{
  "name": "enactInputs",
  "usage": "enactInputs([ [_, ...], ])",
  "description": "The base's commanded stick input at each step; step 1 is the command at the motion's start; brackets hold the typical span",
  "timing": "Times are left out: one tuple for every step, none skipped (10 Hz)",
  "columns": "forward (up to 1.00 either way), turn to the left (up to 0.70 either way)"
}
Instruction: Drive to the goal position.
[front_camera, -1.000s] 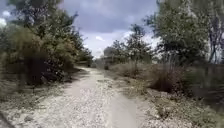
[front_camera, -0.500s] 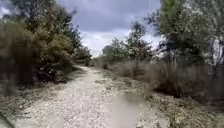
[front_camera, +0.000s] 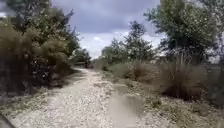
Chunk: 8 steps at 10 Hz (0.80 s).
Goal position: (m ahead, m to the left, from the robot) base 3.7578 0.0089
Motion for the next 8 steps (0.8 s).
enactInputs([
  [0.5, 0.01],
  [0.5, 0.01],
  [0.5, 0.01],
  [0.5, 0.01],
  [0.5, 0.01],
  [0.5, 0.01],
  [0.5, 0.01],
  [0.5, 0.01],
])
